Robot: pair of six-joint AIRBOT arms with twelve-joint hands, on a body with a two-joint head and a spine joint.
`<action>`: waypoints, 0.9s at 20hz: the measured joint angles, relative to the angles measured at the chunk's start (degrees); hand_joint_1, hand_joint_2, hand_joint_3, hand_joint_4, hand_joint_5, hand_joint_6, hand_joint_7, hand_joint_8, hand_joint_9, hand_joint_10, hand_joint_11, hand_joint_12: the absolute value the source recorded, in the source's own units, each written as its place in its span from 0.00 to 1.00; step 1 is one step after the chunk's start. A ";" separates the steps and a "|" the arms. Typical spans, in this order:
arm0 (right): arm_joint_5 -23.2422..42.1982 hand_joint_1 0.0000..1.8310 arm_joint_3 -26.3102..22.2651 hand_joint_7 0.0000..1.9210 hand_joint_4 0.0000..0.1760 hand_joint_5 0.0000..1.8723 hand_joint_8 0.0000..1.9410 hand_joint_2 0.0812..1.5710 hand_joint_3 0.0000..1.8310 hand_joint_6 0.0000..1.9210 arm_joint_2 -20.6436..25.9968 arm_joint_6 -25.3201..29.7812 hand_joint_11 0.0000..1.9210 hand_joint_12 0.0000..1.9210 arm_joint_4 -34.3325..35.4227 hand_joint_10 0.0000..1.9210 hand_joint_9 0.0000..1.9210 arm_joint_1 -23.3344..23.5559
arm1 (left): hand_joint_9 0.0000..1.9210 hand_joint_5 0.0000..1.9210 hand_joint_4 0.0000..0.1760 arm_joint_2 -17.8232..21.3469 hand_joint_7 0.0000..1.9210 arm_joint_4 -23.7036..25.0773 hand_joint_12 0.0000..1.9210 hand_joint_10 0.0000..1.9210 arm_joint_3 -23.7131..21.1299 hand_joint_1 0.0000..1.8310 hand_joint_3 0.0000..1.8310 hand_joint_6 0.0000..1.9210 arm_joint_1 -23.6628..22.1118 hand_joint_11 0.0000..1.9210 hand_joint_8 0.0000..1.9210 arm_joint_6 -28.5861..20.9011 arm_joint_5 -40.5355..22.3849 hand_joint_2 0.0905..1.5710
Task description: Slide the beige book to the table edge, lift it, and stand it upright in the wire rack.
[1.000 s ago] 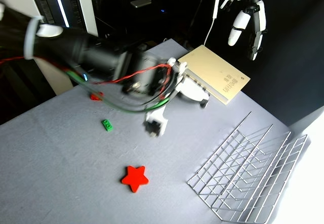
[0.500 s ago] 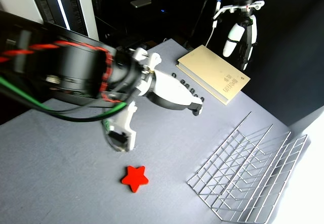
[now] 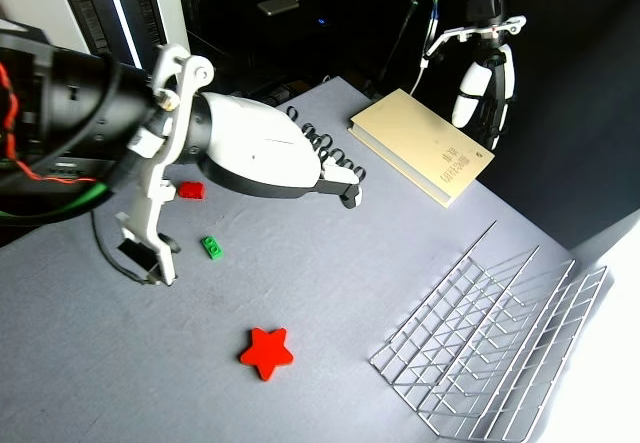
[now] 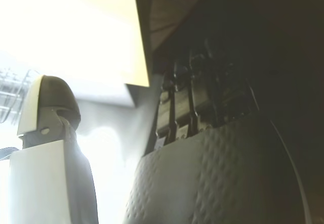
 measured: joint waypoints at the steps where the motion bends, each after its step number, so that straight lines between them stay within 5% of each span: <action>1: 0.28 0.13 0.00 0.14 0.00 0.13 0.00 0.73 0.00 0.00 0.68 0.00 0.00 0.35 -0.20 0.00 0.12 0.00 | 0.13 0.12 0.00 -0.09 0.13 -0.13 0.36 0.00 0.11 0.45 0.00 0.00 0.35 0.00 0.00 0.00 0.11 0.62; 18: 5.44 0.13 -2.14 0.13 0.00 0.14 0.00 0.74 0.00 0.00 4.26 -7.48 0.00 0.37 6.91 0.00 0.13 0.37 | 0.15 0.13 0.00 -4.26 0.15 -3.63 0.36 0.00 2.64 0.44 0.00 0.00 1.62 0.00 0.00 0.00 -1.64 0.62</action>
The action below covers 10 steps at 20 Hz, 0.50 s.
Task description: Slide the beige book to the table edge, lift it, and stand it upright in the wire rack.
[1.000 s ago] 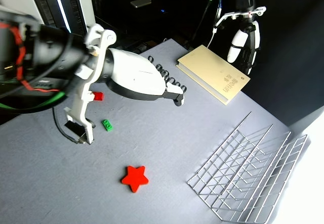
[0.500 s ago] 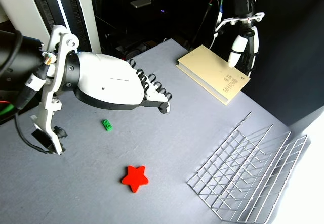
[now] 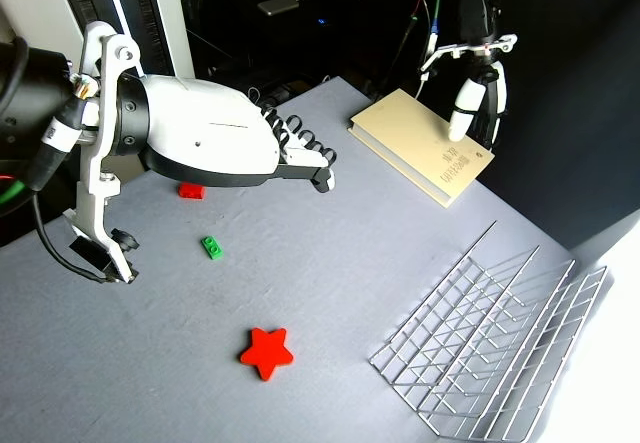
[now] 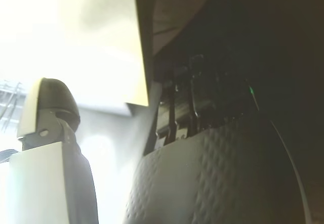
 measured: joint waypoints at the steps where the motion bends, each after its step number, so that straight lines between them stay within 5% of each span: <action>1: 0.13 0.13 -0.09 0.13 0.00 0.14 0.00 0.74 0.00 0.00 0.31 -0.17 0.00 0.37 0.09 0.00 0.13 -0.11 | 0.15 0.13 0.00 0.00 0.15 -0.31 0.36 0.00 0.00 0.44 0.00 0.00 0.00 0.00 0.00 0.00 -0.02 0.62; 6: 0.28 0.13 -1.42 0.13 0.00 0.14 0.00 0.74 0.00 0.00 4.09 -10.73 0.00 0.37 9.07 0.00 0.13 -4.33 | 0.15 0.13 0.00 -0.35 0.15 -0.39 0.36 0.00 -0.70 0.44 0.00 0.00 0.76 0.00 0.00 0.00 0.07 0.62; 10: 1.36 0.13 -1.75 0.13 0.00 0.14 0.00 0.74 0.00 0.00 5.46 -11.91 0.00 0.37 9.53 0.00 0.13 -5.18 | 0.15 0.13 0.00 -1.29 0.15 -0.42 0.36 0.00 -0.70 0.44 0.00 0.00 0.85 0.00 0.00 0.00 0.04 0.62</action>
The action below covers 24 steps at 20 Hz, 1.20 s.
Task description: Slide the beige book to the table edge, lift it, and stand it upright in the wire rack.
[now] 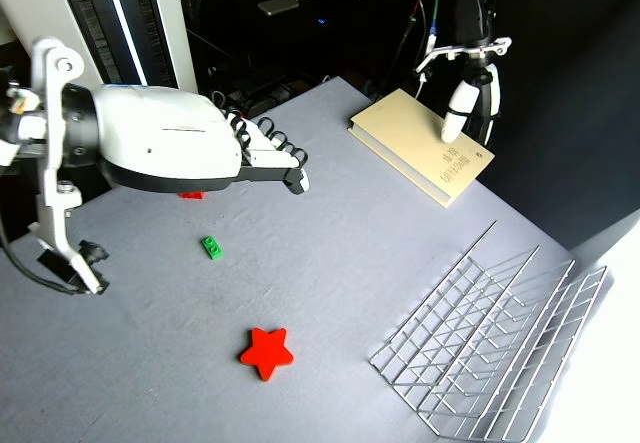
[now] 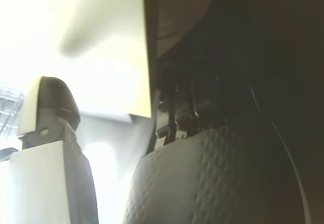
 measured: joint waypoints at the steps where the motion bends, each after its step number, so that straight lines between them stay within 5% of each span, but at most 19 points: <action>1: 0.15 0.13 -0.02 0.13 0.00 0.14 0.00 0.74 0.00 0.00 0.37 -0.11 0.00 0.37 0.44 0.00 0.13 0.02 | 0.15 0.13 0.00 0.00 0.15 0.00 0.36 0.00 0.02 0.44 0.00 0.00 0.00 0.00 0.00 0.00 -0.04 0.62; 7: 2.67 0.13 -0.02 0.14 0.00 0.14 0.00 0.74 0.00 0.00 0.90 -1.31 0.00 0.37 0.98 0.00 0.13 -0.59 | 0.15 0.13 0.00 -0.92 0.14 -0.09 0.36 0.00 0.48 0.45 0.00 0.00 0.00 0.00 0.00 -0.02 -0.48 0.62; 8: 2.99 0.14 -0.02 0.14 0.00 0.14 0.00 0.74 0.00 0.00 0.92 -1.33 0.00 0.38 1.31 0.00 0.13 -0.59 | 0.17 0.15 0.00 -0.90 0.16 -0.09 0.41 0.00 0.52 0.47 0.00 0.00 0.00 0.00 0.00 -0.02 -0.52 0.61; 9: 3.23 0.15 -0.02 0.15 0.00 0.15 0.00 0.73 0.00 0.00 0.92 -1.51 0.00 0.39 1.79 0.00 0.14 -0.57 | 0.32 0.24 0.00 -0.92 0.28 -0.09 0.50 0.07 0.52 0.59 0.01 0.03 0.00 0.15 0.05 -0.02 -0.52 0.66; 10: 3.52 0.15 -0.02 0.15 0.00 0.15 0.00 0.73 0.00 0.00 0.90 -1.88 0.00 0.39 2.05 0.00 0.14 -0.57 | 0.36 0.26 0.00 -0.92 0.32 -0.17 0.54 0.06 0.52 0.61 0.00 0.02 0.00 0.18 0.03 -0.09 -0.68 0.67; 18: 4.42 0.16 -0.15 0.16 0.00 0.16 0.00 0.71 0.00 0.00 0.90 -2.60 0.00 0.40 2.25 0.00 0.15 -0.59 | 0.45 0.35 0.00 -0.92 0.43 -0.63 0.58 0.07 0.81 0.66 0.00 0.02 0.00 0.25 0.03 -0.85 -1.27 0.70; 19: 4.48 0.16 -0.31 0.16 0.00 0.16 0.00 0.72 0.00 0.00 0.90 -2.62 0.00 0.41 2.12 0.00 0.15 -0.59 | 0.48 0.49 0.00 -0.92 0.39 -0.61 0.61 0.12 0.90 0.67 0.01 0.43 0.00 0.29 0.52 -0.83 -1.25 0.72; 20: 4.66 0.16 -0.39 0.16 0.00 0.16 0.00 0.72 0.00 0.00 0.90 -2.67 0.00 0.42 2.10 0.00 0.15 -0.59 | 0.44 0.49 0.00 -0.92 0.36 -0.83 0.63 0.23 0.90 0.66 0.01 0.56 0.00 0.29 0.66 -0.92 -1.27 0.74; 22: 4.74 0.15 -0.39 0.16 0.00 0.16 0.00 0.72 0.00 0.00 0.90 -2.69 0.00 0.41 2.16 0.00 0.15 -0.59 | 0.38 0.49 0.00 -0.87 0.35 -1.57 0.66 0.40 0.90 0.66 0.00 0.59 0.00 0.28 0.71 -1.44 -1.20 0.75; 24: 4.72 0.15 -0.39 0.16 0.00 0.16 0.00 0.72 0.00 0.00 0.90 -2.69 0.00 0.40 2.16 0.00 0.15 -0.59 | 0.36 0.49 0.00 -0.66 0.35 -1.86 0.67 0.44 0.87 0.66 0.00 0.60 -0.04 0.28 0.71 -1.68 -0.57 0.75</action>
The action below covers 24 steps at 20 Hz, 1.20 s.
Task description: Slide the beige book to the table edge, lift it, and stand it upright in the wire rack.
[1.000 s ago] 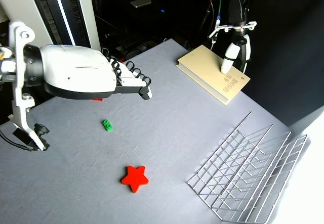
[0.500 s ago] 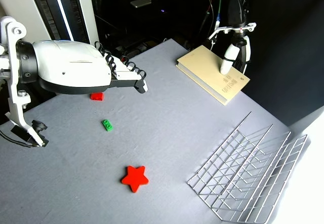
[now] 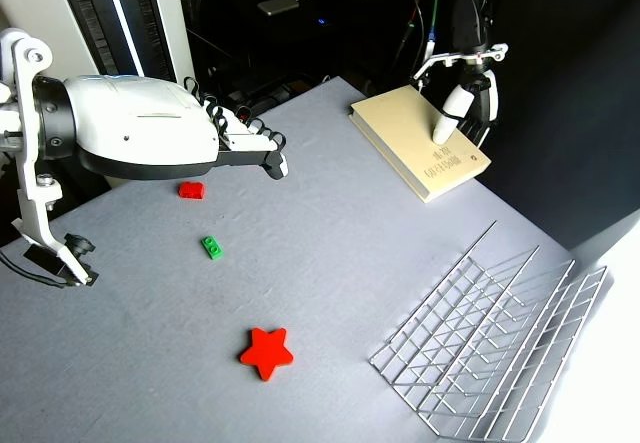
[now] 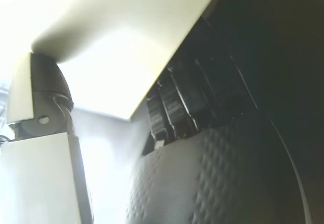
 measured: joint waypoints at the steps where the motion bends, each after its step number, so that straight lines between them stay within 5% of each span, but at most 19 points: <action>1: 0.04 0.16 0.00 0.15 0.00 0.15 0.00 0.72 0.00 0.00 0.00 -0.02 0.00 0.39 0.02 0.00 0.14 0.00 | 0.38 0.39 0.00 0.02 0.39 0.00 0.72 0.71 0.00 0.72 0.00 0.63 0.00 0.32 0.71 -0.02 0.13 0.76; 6: -0.02 0.16 0.00 0.16 0.00 0.16 0.00 0.72 0.00 0.00 0.00 0.00 0.00 0.42 0.04 0.00 0.15 0.00 | 0.39 0.43 0.00 0.79 0.39 0.11 0.79 0.78 -0.33 0.74 0.00 0.56 -0.20 0.36 0.73 0.20 -0.04 0.75; 24: -0.24 0.16 -0.17 0.15 0.00 0.15 0.00 0.72 0.00 0.00 -0.07 -0.07 0.00 0.40 -0.11 0.00 0.14 0.00 | 0.38 0.40 0.00 8.61 0.36 1.75 0.77 0.79 -6.93 0.73 0.00 0.61 -3.65 0.36 0.77 0.83 -9.94 0.77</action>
